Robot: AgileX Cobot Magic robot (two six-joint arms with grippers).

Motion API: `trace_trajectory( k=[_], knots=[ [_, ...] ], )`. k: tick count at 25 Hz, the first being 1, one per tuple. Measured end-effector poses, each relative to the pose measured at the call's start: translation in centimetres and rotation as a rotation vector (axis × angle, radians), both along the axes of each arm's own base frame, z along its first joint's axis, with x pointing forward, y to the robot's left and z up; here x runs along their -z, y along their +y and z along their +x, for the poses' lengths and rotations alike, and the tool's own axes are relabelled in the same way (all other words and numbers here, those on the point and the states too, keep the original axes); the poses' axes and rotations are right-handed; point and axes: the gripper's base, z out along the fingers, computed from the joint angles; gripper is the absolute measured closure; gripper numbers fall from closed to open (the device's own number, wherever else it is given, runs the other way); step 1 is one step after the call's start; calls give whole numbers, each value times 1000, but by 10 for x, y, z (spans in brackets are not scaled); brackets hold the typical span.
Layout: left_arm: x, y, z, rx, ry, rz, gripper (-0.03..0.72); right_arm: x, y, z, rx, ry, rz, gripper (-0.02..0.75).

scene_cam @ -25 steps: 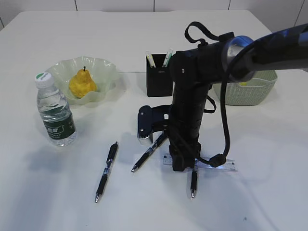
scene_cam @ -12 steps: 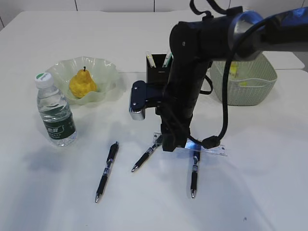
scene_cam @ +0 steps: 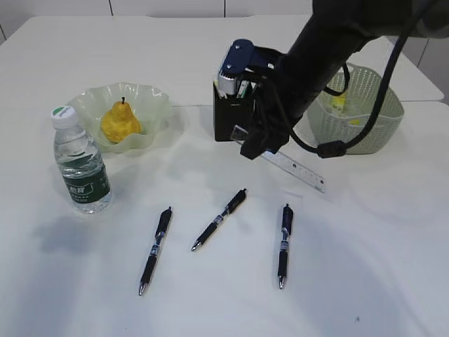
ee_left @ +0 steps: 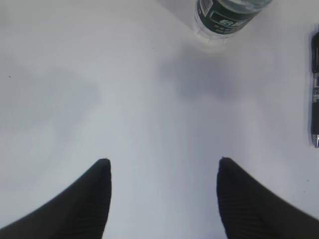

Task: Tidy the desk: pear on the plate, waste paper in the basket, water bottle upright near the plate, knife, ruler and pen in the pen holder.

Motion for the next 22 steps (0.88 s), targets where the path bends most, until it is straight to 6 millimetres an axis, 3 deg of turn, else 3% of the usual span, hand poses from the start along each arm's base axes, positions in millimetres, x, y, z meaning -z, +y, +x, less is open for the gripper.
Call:
trace_trajectory(
  k=[14, 22],
  knots=[
    [1, 0, -1, 2, 15, 0, 221, -44, 9, 38, 208, -371, 276, 454],
    [1, 0, -1, 2, 17, -1, 222, -70, 5, 60, 487, -586, 520, 454]
  ],
)
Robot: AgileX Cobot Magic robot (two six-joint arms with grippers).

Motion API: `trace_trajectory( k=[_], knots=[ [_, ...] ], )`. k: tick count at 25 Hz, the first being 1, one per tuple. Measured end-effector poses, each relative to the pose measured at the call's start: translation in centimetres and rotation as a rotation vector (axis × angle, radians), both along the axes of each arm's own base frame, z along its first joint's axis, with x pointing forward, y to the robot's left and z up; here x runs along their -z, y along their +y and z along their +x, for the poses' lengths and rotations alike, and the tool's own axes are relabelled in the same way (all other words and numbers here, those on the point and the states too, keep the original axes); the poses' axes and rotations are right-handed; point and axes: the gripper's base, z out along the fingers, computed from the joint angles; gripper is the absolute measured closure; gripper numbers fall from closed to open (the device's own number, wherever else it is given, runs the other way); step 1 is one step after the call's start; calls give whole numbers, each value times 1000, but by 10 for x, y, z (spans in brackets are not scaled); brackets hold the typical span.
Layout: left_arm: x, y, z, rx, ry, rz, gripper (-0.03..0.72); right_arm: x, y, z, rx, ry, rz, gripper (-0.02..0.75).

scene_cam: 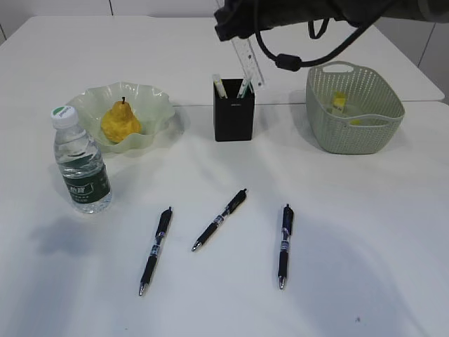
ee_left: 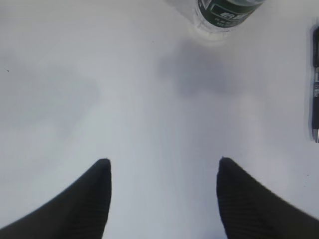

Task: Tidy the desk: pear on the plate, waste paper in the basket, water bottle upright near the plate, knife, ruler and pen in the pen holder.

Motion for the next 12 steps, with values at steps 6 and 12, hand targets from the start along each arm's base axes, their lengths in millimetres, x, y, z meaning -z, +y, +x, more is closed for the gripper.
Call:
trace_trajectory(
  k=[6, 12],
  knots=[
    [0, 0, 0, 0, 0, 0, 222, 8, -8, 16, 178, -46, 143, 454],
    [-1, 0, 1, -2, -18, 1, 222, 36, -6, 27, 214, 9, 164, 454]
  ],
)
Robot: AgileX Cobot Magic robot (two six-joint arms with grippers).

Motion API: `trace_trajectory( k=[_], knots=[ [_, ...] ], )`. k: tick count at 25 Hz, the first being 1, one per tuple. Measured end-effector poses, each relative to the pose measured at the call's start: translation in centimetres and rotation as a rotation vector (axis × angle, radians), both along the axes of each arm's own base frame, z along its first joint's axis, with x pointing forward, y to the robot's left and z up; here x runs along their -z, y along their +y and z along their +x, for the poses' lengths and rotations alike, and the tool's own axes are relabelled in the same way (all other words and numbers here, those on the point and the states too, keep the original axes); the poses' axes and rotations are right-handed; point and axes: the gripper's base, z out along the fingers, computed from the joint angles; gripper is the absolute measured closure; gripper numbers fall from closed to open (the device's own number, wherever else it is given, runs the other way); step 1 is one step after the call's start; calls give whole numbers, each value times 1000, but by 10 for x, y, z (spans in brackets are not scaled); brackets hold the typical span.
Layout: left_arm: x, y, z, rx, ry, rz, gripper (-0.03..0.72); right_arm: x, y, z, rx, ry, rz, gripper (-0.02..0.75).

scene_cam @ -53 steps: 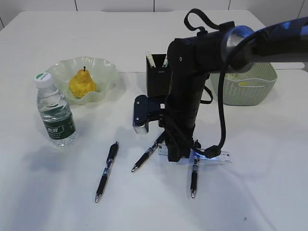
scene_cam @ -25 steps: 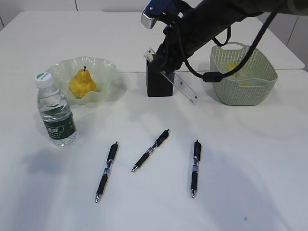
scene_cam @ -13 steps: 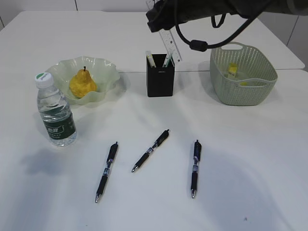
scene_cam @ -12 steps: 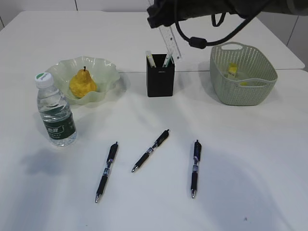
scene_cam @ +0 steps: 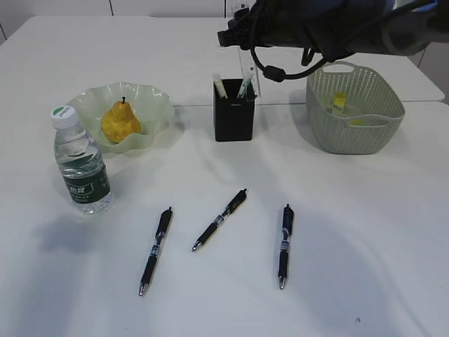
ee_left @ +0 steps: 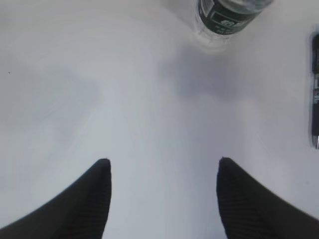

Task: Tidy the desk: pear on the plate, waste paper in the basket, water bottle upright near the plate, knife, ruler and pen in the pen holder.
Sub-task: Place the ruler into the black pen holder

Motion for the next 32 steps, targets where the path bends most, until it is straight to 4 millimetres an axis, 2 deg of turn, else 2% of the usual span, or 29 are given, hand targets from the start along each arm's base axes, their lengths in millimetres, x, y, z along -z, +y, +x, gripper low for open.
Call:
trace_trajectory(
  k=[3, 8, 11, 24, 32],
  knots=[
    [0, 0, 0, -1, -2, -2, 221, 3, 1, 5, 15, 1, 24, 454],
    [0, 0, 0, -1, -5, -2, 222, -14, 5, 17, 20, -63, 65, 454],
    [0, 0, 0, -1, -5, -2, 222, -13, 8, 25, 27, -69, 99, 454],
    [0, 0, 0, -1, -5, -2, 222, 20, 14, 40, 42, -12, 149, 454],
    [0, 0, 0, -1, -2, -2, 222, 53, 17, 47, 66, 65, 196, 454]
  ],
)
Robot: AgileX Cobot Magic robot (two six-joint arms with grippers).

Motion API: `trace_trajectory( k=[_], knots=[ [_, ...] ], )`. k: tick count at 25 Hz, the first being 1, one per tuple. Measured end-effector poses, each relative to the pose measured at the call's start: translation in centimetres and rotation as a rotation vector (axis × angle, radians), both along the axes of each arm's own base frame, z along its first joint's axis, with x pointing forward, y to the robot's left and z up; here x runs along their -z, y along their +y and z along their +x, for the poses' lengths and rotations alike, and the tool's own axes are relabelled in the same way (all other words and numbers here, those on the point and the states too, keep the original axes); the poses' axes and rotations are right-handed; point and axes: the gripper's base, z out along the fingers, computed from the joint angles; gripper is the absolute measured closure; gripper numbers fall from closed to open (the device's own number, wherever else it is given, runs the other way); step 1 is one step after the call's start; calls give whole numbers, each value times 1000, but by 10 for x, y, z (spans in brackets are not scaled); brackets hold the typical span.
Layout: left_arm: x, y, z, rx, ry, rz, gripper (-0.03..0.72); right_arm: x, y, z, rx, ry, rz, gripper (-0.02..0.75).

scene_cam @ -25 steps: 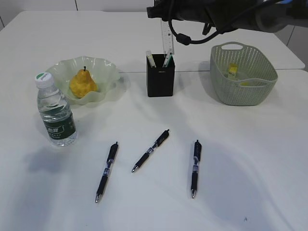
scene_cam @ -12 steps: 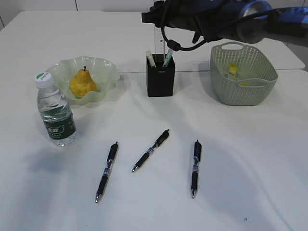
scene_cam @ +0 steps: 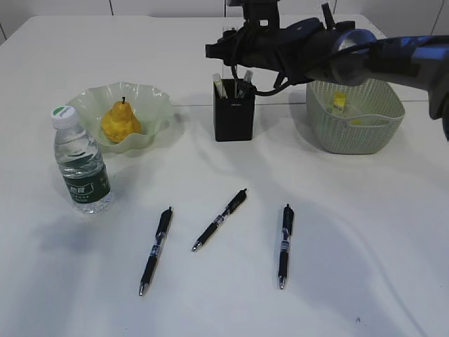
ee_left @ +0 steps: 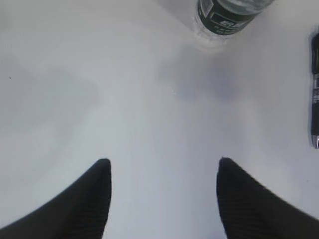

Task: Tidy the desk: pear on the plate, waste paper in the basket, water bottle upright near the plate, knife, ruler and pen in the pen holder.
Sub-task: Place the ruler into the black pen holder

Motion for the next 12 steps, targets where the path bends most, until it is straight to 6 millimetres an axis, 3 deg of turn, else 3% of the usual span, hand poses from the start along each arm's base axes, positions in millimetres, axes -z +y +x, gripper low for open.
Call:
trace_trajectory(
  k=[7, 12],
  knots=[
    [0, 0, 0, 0, 2, 0, 222, 3, 0, 0, 3, 8, 7, 446],
    [0, 0, 0, 0, 2, 0, 222, 3, 0, 0, 3, 8, 7, 377]
  ],
)
